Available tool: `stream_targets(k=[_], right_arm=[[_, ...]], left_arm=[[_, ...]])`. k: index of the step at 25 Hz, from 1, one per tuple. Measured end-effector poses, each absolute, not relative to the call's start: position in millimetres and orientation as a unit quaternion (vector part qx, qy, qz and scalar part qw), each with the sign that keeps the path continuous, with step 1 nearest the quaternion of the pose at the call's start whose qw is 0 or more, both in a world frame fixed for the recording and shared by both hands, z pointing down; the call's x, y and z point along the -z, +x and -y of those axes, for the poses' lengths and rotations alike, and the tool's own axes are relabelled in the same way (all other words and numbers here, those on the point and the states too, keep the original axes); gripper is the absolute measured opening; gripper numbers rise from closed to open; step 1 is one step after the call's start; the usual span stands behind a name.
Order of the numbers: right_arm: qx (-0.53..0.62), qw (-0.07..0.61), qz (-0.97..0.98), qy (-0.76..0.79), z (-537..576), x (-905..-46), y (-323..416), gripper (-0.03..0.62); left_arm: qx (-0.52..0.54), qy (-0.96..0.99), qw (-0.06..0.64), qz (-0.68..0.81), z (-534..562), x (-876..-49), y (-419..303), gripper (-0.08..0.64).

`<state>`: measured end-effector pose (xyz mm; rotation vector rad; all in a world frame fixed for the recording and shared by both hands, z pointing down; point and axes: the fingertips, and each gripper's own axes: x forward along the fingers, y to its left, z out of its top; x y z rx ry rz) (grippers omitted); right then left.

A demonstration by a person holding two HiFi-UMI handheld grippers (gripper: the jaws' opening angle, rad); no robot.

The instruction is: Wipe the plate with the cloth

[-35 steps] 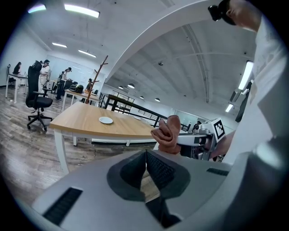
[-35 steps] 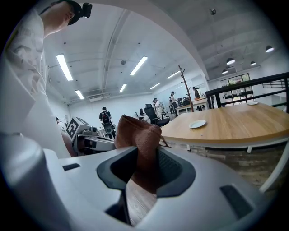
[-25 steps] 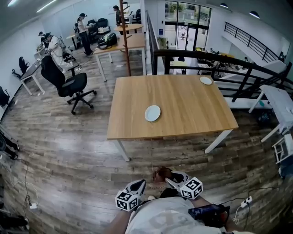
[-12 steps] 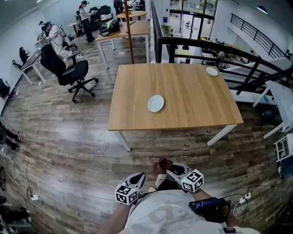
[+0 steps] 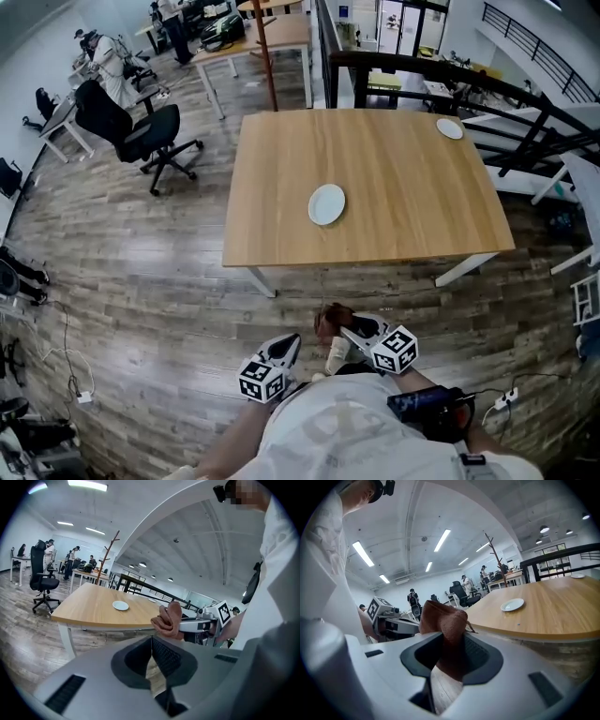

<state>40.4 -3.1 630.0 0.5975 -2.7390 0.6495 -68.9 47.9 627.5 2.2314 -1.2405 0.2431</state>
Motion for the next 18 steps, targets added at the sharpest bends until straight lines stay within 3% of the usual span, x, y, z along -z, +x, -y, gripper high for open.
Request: stream_targets(k=[18], right_arm=[[-0.251,0.143,0.941,0.178,129,-642,24,0.127]], left_arm=[[-0.101,0.822,0.269,0.491,94,-606,-77,0.012]])
